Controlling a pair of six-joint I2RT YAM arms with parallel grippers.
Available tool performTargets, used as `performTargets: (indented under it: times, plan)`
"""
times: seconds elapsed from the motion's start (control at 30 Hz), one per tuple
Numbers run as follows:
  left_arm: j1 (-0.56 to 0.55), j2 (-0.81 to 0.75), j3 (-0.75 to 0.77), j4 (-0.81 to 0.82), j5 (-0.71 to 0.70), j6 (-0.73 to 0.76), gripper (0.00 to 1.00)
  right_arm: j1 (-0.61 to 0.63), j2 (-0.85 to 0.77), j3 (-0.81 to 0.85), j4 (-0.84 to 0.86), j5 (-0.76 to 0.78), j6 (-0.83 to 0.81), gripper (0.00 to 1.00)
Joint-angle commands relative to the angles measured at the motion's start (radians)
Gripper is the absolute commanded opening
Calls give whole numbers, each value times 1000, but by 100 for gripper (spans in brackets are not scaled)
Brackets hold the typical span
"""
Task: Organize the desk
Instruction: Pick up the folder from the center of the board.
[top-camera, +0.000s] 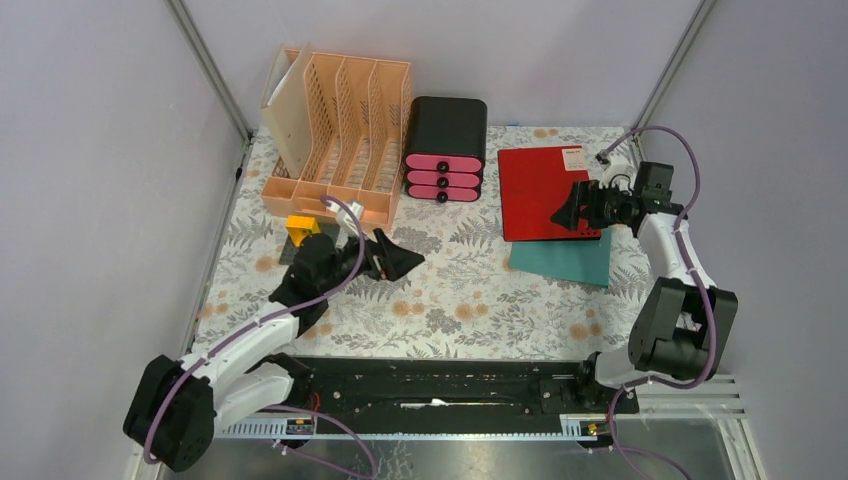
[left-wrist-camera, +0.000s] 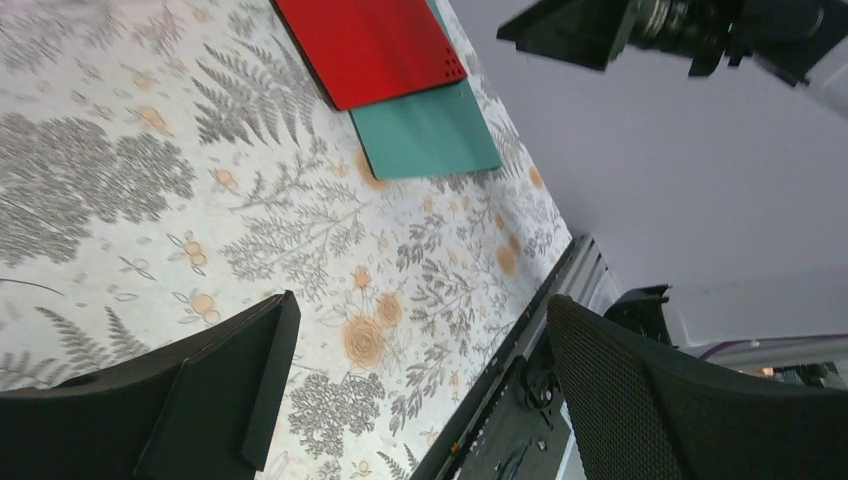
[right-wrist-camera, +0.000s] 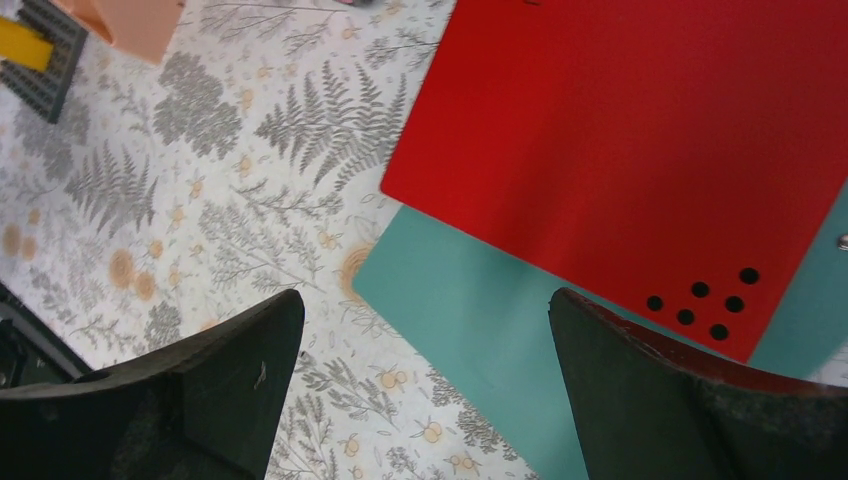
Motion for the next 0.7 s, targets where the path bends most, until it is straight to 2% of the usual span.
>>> performTargets:
  times: [0.0, 0.3, 0.67]
  plan:
    - [-98, 55, -21, 113, -95, -2, 99, -13, 57, 103, -28, 93, -7, 100]
    - [-265, 340, 59, 307, -187, -40, 99, -84, 289, 270, -31, 108, 29, 100]
    - [-363, 730, 277, 400, -198, -75, 99, -100, 691, 660, -93, 35, 62, 100]
